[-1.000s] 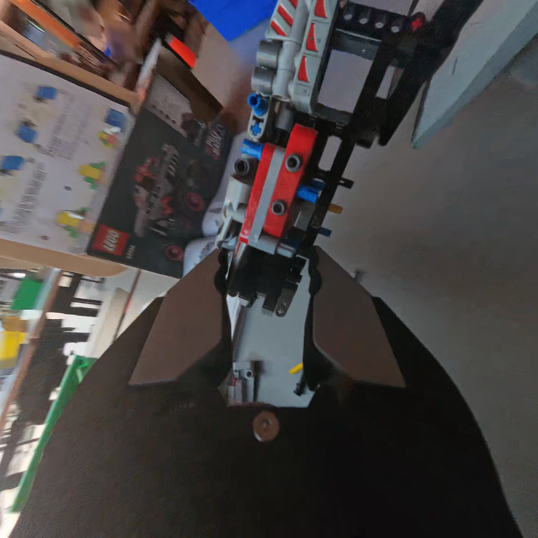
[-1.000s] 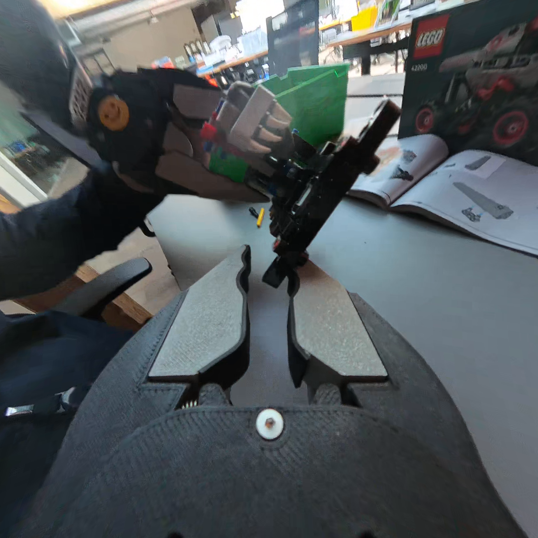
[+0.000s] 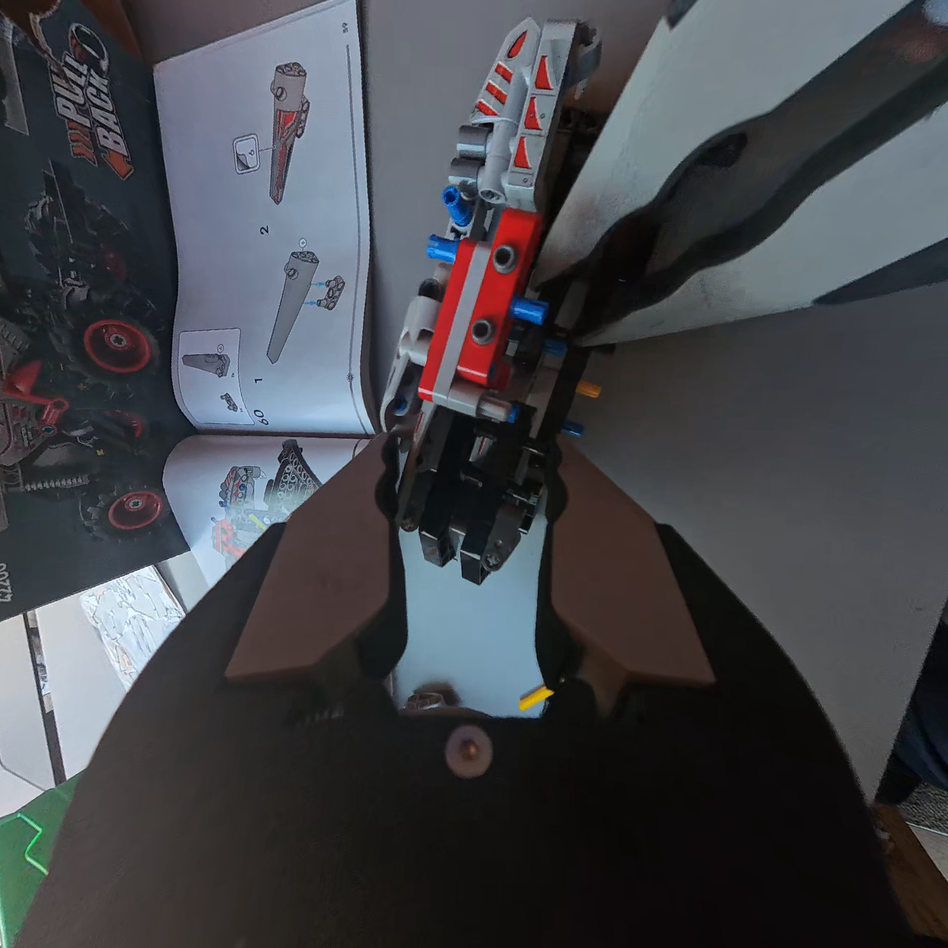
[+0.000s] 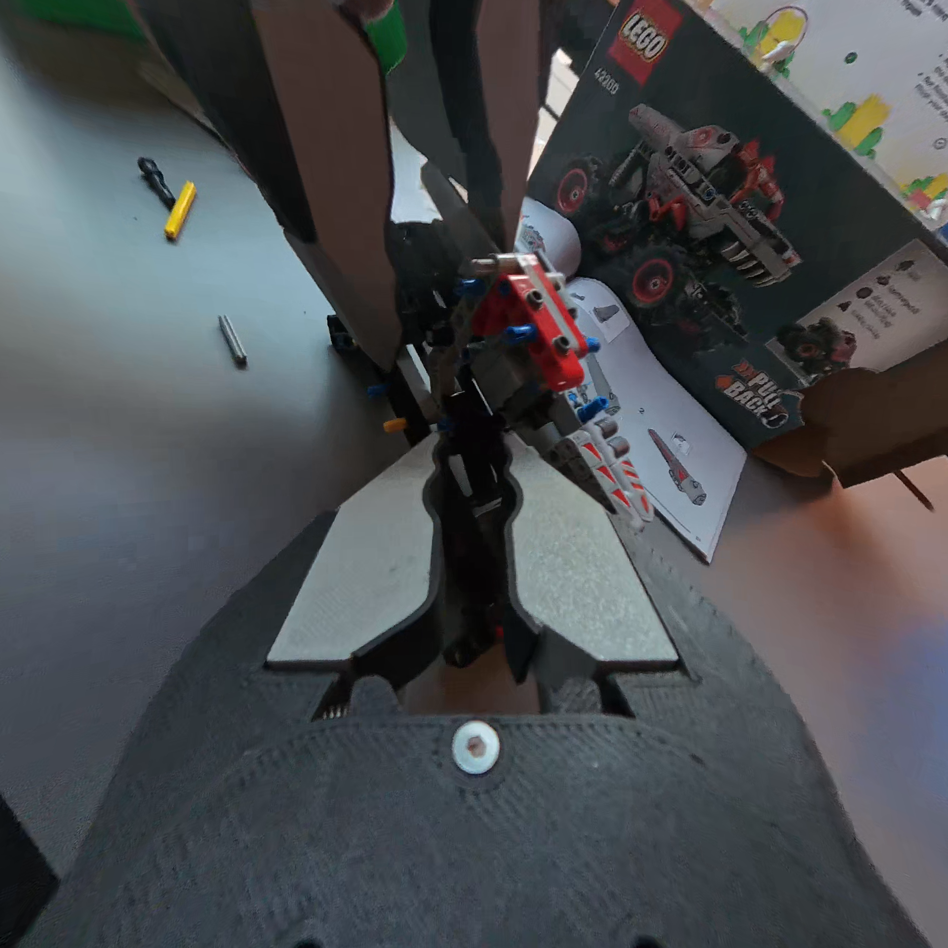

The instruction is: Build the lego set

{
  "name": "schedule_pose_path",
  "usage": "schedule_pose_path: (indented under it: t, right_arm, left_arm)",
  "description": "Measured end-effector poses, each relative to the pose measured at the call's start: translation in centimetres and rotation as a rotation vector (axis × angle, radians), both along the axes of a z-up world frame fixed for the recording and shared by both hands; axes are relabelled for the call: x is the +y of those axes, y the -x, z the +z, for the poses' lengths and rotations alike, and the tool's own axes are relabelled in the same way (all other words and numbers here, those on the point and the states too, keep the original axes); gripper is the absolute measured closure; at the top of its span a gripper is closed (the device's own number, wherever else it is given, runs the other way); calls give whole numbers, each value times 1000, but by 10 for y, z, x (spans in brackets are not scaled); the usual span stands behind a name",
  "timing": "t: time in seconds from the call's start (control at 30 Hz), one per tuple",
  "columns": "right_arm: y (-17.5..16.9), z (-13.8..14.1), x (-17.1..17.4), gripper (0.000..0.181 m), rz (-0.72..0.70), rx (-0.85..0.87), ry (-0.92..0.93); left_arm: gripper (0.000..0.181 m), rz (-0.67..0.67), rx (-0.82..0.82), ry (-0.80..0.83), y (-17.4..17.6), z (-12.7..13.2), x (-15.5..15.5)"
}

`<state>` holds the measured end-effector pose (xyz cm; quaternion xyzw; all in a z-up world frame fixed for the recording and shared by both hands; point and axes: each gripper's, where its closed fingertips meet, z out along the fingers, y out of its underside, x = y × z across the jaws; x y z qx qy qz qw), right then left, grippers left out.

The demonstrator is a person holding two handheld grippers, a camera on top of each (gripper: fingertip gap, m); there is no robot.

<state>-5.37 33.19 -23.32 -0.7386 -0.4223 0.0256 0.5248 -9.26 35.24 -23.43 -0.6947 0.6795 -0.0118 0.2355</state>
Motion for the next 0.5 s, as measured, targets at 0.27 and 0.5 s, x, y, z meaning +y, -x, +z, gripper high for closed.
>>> schedule_pose_path:
  t: [0.27, 0.5]
  right_arm:
    - [5, 1, 4, 163, -45, -29, -39]
    - [5, 0, 8, 161, -90, -113, -111]
  left_arm:
    - [124, 3, 38, 15, -1, -2, -2]
    - [127, 64, 61, 71, -1, -1, -5]
